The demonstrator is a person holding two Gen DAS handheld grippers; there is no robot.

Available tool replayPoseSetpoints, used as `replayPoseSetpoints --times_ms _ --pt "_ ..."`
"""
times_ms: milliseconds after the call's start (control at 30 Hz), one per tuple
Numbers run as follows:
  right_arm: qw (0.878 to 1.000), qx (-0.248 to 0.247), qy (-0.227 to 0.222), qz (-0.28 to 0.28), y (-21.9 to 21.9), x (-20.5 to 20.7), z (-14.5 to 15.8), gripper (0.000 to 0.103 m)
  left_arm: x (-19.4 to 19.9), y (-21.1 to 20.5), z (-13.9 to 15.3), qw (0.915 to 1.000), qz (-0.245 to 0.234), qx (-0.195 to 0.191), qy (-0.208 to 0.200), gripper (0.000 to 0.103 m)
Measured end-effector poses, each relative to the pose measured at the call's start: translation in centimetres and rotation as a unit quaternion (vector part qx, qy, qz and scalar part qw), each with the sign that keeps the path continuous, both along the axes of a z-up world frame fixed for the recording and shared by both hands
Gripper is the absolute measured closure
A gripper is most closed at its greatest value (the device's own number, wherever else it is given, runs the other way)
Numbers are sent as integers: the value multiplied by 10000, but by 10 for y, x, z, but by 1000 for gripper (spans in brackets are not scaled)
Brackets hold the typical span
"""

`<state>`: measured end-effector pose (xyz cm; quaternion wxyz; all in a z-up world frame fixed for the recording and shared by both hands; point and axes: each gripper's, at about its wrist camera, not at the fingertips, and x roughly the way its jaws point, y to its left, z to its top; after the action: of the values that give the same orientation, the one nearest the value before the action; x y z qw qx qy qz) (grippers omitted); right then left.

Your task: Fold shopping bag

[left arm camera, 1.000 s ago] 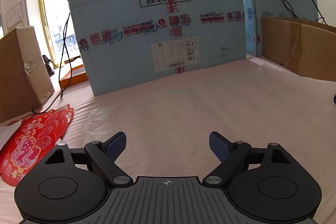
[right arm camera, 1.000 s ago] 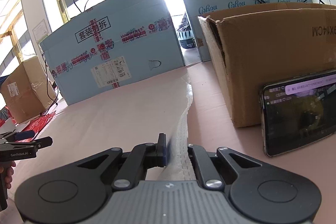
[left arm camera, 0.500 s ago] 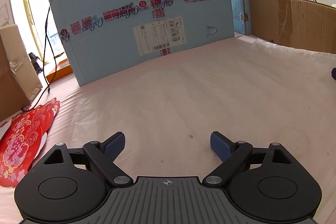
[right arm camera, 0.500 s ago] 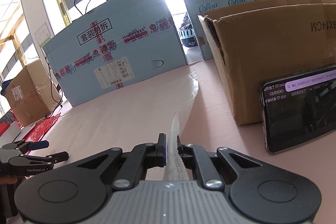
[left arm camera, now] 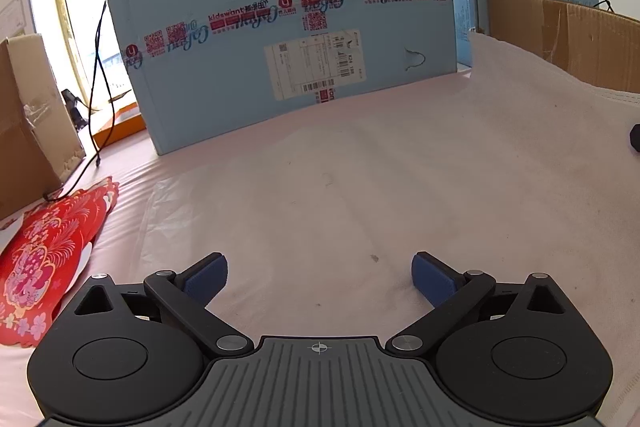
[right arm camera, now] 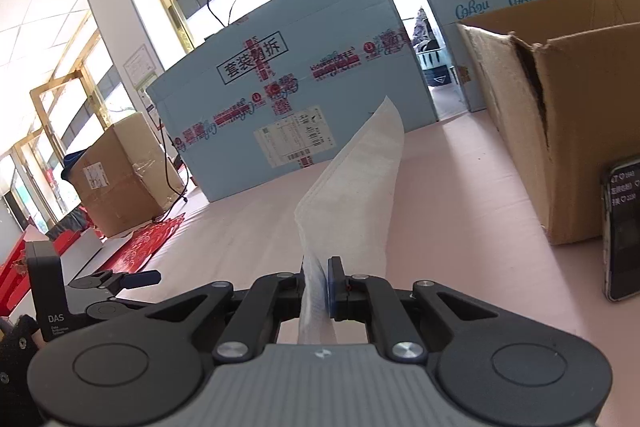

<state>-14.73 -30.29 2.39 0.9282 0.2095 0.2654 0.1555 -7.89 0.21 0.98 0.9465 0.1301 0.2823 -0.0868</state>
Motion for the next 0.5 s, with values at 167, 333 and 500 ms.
replayPoseSetpoints --times_ms 167,333,500 --pt "9995 -3 -194 256 14 5 11 97 -8 19 11 9988 380 95 -277 3" --pt "9981 98 -356 498 27 13 21 97 -16 46 17 9949 909 203 -377 3" --pt "9955 117 -501 802 48 22 28 97 -29 70 17 9902 1300 366 -340 3"
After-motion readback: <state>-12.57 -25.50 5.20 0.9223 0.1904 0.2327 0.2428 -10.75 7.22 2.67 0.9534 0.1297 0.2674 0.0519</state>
